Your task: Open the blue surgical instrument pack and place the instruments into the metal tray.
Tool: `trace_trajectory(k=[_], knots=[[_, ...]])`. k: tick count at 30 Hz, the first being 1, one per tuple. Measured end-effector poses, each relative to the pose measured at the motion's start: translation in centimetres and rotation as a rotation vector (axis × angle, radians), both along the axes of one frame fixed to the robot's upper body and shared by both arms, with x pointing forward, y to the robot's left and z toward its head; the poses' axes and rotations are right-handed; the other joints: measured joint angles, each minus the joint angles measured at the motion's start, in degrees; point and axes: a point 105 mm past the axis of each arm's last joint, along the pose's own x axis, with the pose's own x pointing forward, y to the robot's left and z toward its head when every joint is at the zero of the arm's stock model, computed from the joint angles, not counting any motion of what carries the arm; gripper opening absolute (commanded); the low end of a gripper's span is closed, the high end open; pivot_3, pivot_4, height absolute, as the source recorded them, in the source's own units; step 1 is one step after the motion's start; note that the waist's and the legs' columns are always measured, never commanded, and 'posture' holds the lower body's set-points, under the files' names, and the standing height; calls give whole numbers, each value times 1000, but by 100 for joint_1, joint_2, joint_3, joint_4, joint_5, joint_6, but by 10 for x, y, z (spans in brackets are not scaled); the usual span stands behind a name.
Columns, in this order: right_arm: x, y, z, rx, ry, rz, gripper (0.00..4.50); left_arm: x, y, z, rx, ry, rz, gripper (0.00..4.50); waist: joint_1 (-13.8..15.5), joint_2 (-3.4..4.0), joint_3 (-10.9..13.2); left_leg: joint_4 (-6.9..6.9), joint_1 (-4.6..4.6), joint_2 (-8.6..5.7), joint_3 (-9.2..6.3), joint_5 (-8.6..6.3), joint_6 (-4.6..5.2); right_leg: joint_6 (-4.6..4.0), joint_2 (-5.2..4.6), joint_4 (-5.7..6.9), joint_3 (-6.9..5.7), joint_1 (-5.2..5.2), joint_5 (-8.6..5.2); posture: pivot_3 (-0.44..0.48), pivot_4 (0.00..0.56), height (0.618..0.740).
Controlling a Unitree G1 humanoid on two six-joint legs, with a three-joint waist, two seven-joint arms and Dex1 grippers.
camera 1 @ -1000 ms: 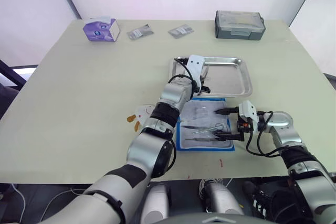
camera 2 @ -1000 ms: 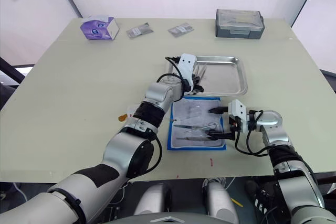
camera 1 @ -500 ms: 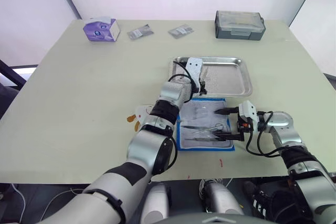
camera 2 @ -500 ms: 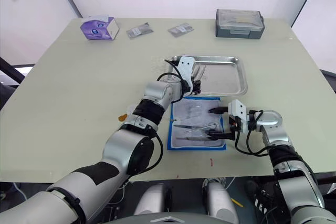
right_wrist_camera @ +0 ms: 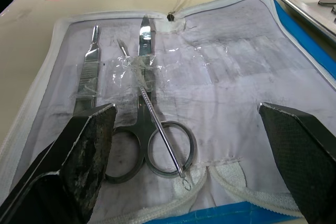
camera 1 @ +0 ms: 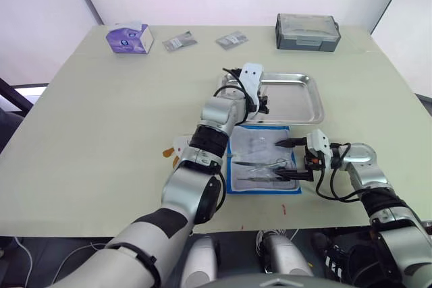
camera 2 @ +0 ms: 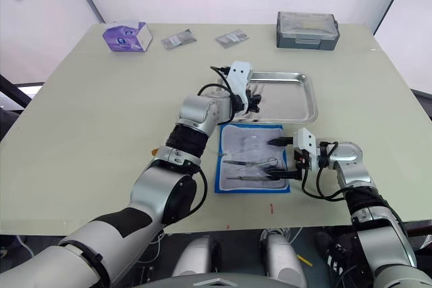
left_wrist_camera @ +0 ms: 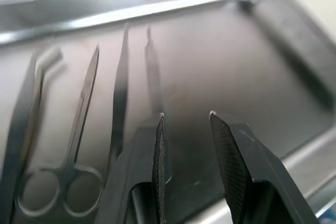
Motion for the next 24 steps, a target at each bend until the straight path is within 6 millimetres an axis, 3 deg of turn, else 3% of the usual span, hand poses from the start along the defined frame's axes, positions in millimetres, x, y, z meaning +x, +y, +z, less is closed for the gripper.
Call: trace_trajectory(k=[5, 10, 14, 16, 24], knots=[[0, 1, 0, 3, -2, 2, 4500, -11, 19, 13, -28, -85, -166, 1458, -64, 1, 0, -4, 1, 1, 0, 6, -12, 0, -2, 0, -1, 0, 0, 0, 150, 731], [0, 3, 0, 8, -4, 4, 4500, -32, 41, 2, 9, -139, -412, 1458, -88, 2, 0, -6, 1, 1, -1, 9, -18, -1, -4, 0, -3, 0, 0, 0, 150, 731], [0, 3, 0, 9, -4, 2, 4500, -62, 79, -11, 92, -201, -693, 1458, -98, 4, 1, -8, 3, 3, 0, 8, -16, -3, -4, -2, -4, 0, -1, 0, 150, 731], [0, 1, -1, 5, -1, -3, 4500, -72, 88, -16, 100, -218, -768, 1458, -68, 1, 0, -2, 0, 3, 0, -6, 9, -3, -7, -3, -6, 1, -1, 0, 150, 731], [-1, 1, -1, 8, -3, -5, 4500, -98, 90, -33, 61, -243, -945, 1458, -62, -1, -2, 0, -3, 4, -2, -9, 16, -4, 1, -1, 1, 0, -2, 0, 150, 731]])
